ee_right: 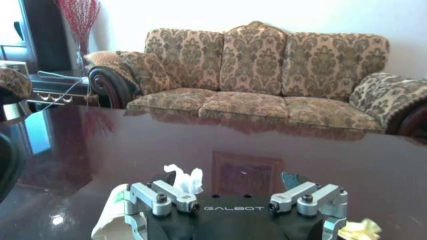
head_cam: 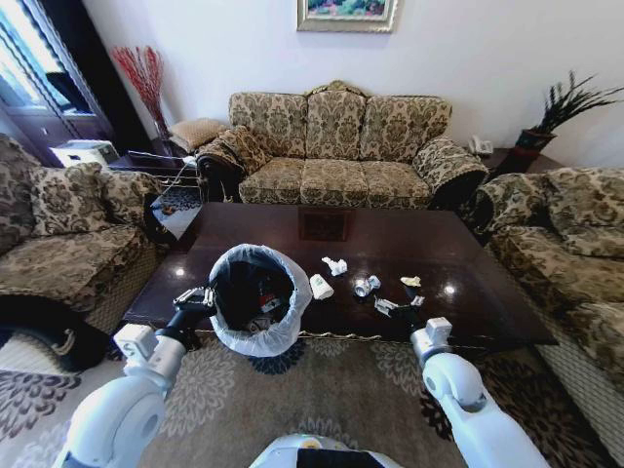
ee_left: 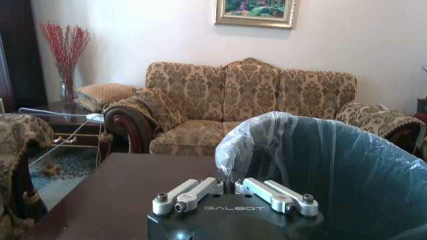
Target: Move to the front of the table and place the trash on the table into the trash bin.
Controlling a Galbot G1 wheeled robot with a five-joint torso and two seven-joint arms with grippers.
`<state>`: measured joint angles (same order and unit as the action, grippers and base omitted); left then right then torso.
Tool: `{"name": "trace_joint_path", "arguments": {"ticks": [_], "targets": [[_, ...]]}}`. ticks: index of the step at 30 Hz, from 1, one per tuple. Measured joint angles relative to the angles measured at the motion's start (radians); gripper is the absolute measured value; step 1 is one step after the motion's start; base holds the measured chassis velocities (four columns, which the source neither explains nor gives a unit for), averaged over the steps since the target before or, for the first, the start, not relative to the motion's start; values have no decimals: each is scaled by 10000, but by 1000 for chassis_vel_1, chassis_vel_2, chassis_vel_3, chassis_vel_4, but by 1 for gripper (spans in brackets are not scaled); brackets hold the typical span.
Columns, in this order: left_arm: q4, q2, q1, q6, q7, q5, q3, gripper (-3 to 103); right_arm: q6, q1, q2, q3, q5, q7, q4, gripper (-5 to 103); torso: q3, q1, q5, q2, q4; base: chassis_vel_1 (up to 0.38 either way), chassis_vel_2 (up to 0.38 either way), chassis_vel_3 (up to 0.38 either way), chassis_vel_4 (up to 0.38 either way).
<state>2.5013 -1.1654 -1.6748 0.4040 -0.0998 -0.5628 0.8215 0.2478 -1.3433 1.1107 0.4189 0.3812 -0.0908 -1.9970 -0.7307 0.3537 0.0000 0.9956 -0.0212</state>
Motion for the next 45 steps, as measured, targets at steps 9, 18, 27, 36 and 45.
{"name": "trace_joint_path", "arguments": {"ticks": [9, 18, 27, 36, 45], "targets": [[-11, 79, 83, 0, 5, -35, -10, 3, 72, 521, 218, -602, -377, 408, 526, 100, -5, 15, -1, -3, -2, -167, 176, 163, -171], [-46, 137, 260, -1, 31, -58, -65, 3, -395, 577, 153, -1969, -1022, 1498, 1370, 100, 0, -2, 0, -1, 1, -59, 65, 57, -52], [-183, 212, 327, -7, 35, -78, -17, 3, -387, 2302, 706, -3729, -921, 986, 2987, 100, -1, 1, -4, 2, -4, 17, -14, -15, 11], [-328, 289, 440, -32, 30, -120, 12, 3, -448, 3277, 1359, -4378, 99, 692, 4465, 100, -2, 2, -1, -1, -1, 0, 0, 0, 0], [-592, 366, 814, -107, -64, -374, -31, 3, -619, 3607, 1506, -4322, -119, 693, 5305, 72, -2, 3, 0, -1, 0, 0, 0, 0, 0]]}}
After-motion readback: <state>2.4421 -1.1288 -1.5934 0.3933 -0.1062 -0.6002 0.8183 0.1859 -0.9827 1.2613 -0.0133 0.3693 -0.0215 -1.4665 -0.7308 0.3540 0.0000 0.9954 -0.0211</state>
